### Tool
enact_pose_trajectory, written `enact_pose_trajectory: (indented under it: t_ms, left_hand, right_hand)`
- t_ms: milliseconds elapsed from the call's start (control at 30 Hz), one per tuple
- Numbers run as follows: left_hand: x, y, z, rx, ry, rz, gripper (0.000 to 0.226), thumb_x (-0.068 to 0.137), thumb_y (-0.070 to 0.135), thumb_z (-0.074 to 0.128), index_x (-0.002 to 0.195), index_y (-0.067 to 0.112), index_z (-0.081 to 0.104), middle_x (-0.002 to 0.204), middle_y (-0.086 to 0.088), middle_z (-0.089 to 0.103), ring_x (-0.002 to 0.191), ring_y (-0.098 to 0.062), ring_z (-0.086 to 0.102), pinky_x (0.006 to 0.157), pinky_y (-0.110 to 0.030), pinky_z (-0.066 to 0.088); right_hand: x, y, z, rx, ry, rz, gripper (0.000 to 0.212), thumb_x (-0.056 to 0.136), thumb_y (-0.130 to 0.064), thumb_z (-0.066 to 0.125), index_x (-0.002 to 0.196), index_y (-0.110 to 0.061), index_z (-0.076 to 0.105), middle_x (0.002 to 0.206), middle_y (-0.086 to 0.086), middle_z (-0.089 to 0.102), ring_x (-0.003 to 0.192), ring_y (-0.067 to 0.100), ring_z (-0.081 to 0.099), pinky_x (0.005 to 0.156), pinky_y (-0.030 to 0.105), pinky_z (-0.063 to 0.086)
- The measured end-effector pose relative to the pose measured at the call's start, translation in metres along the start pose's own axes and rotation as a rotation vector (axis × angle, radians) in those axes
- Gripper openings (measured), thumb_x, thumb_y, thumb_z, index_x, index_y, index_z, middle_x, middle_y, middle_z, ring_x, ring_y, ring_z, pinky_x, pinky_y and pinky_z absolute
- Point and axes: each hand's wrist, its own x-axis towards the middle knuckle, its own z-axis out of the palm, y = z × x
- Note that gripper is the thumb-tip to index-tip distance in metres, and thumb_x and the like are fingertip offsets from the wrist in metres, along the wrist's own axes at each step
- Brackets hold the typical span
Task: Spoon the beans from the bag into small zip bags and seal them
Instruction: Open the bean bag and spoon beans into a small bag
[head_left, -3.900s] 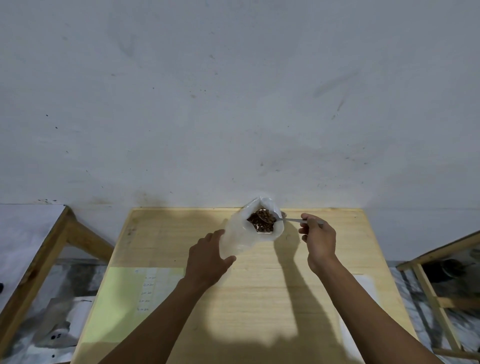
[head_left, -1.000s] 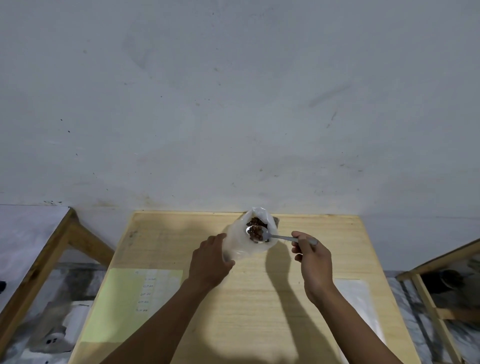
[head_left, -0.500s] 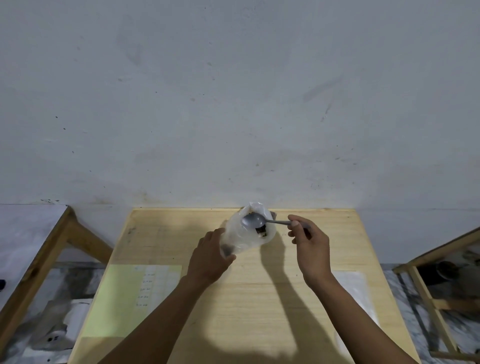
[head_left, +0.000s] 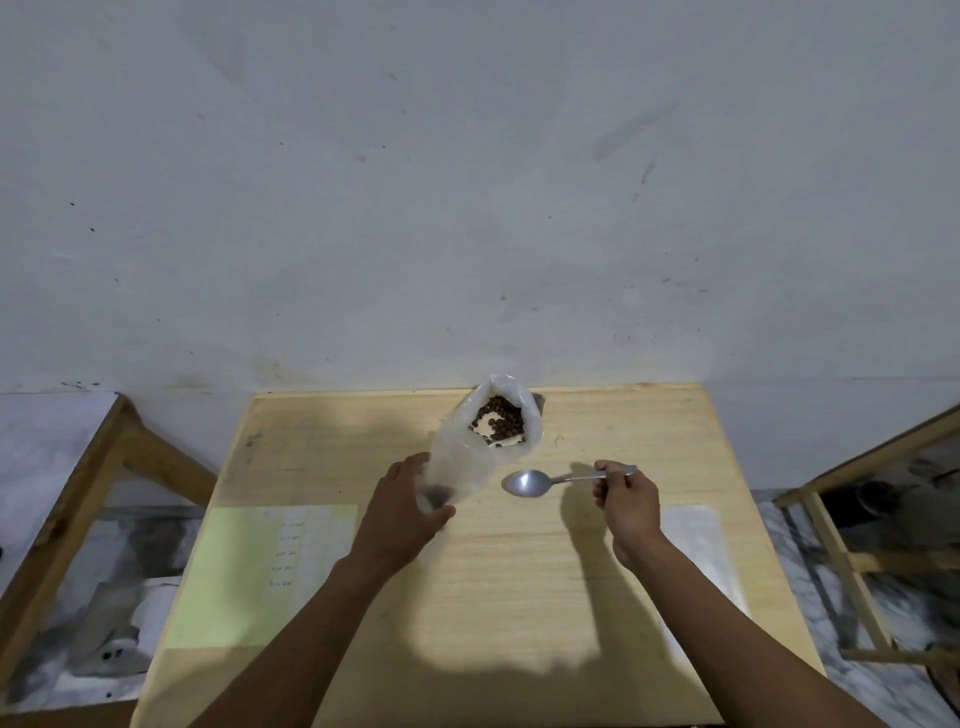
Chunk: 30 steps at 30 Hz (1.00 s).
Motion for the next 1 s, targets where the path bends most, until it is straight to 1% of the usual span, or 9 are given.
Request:
enact_pose_trajectory:
  t_ms: [100,267,367,467,633,700,800,900,1000]
  left_hand:
    - [-0.001,0.005,0.001,-0.026,0.009,0.011,0.071,0.073,0.026,0.080,0.135,0.016,0.047,0.125,-0.005,0.056,0.109,-0.015,0.050,0.084,-0.024,0.035]
    - [-0.002,0.013,0.001,-0.057,0.005,0.041,0.072,0.075,0.027,0.081,0.137,0.016,0.046,0.128,-0.004,0.055,0.106,-0.009,0.045,0.085,-0.023,0.035]
    - [-0.002,0.018,-0.001,-0.058,0.006,0.055,0.072,0.075,0.026,0.081,0.137,0.014,0.046,0.129,-0.005,0.055,0.107,-0.009,0.045,0.086,-0.023,0.036]
    - [-0.003,0.023,-0.002,-0.066,0.003,0.065,0.071,0.076,0.025,0.081,0.137,0.015,0.045,0.130,-0.004,0.054,0.108,-0.008,0.045,0.088,-0.023,0.036]
    - [-0.003,0.030,-0.005,-0.061,0.006,0.067,0.071,0.076,0.027,0.080,0.137,0.017,0.045,0.130,-0.003,0.054,0.112,-0.014,0.049,0.089,-0.023,0.038]
    - [-0.002,0.032,-0.006,-0.061,0.014,0.072,0.070,0.076,0.026,0.079,0.136,0.016,0.046,0.128,-0.003,0.055,0.113,-0.016,0.051,0.087,-0.023,0.037]
    - [0.002,0.039,-0.008,-0.066,0.022,0.076,0.069,0.074,0.028,0.078,0.135,0.017,0.047,0.125,-0.002,0.056,0.111,-0.016,0.052,0.084,-0.023,0.037]
    - [0.006,0.050,-0.009,-0.105,0.049,0.136,0.068,0.071,0.033,0.081,0.130,0.018,0.050,0.117,0.007,0.057,0.102,-0.008,0.052,0.078,-0.012,0.037]
    - [0.007,0.061,-0.013,-0.186,0.034,0.167,0.070,0.070,0.030,0.084,0.130,0.023,0.049,0.112,0.016,0.054,0.098,-0.001,0.052,0.073,-0.004,0.039]
  right_hand:
    - [-0.002,0.010,0.001,-0.052,-0.023,0.035,0.030,0.103,-0.008,0.036,0.103,-0.001,0.065,0.074,0.006,0.059,0.066,0.016,0.052,0.061,0.025,0.044]
    - [0.001,0.017,0.002,-0.055,-0.043,0.101,0.026,0.101,-0.008,0.043,0.108,0.001,0.066,0.095,0.011,0.066,0.079,0.018,0.059,0.066,0.023,0.048]
    - [0.008,0.021,-0.001,0.072,-0.037,0.238,0.019,0.098,-0.004,0.051,0.110,0.006,0.062,0.087,0.015,0.064,0.067,0.020,0.059,0.051,0.024,0.050]
    - [0.012,0.023,-0.006,0.094,-0.050,0.324,0.028,0.092,-0.001,0.056,0.117,0.012,0.058,0.075,0.017,0.066,0.059,0.022,0.059,0.052,0.028,0.051]
    - [0.004,0.013,-0.001,0.144,-0.047,0.242,0.060,0.096,-0.011,0.056,0.148,-0.020,0.028,0.088,0.018,0.068,0.070,0.024,0.060,0.070,0.038,0.053]
    - [-0.004,0.001,0.006,0.121,-0.059,0.167,0.050,0.096,-0.016,0.059,0.142,-0.014,0.041,0.100,0.019,0.068,0.069,0.022,0.060,0.067,0.034,0.052]
    - [-0.025,-0.028,0.021,0.060,-0.249,-0.016,0.024,0.092,-0.026,0.065,0.112,-0.014,0.068,0.101,0.013,0.072,0.076,0.019,0.067,0.068,0.031,0.053]
    - [-0.048,-0.056,0.036,-0.033,-0.489,-0.176,0.024,0.084,-0.032,0.074,0.107,-0.024,0.071,0.098,0.003,0.072,0.084,0.013,0.067,0.071,0.027,0.053]
    - [-0.055,-0.067,0.050,-0.139,-0.464,-0.343,0.011,0.082,-0.027,0.077,0.090,-0.021,0.073,0.077,0.011,0.066,0.071,0.013,0.058,0.069,0.032,0.049]
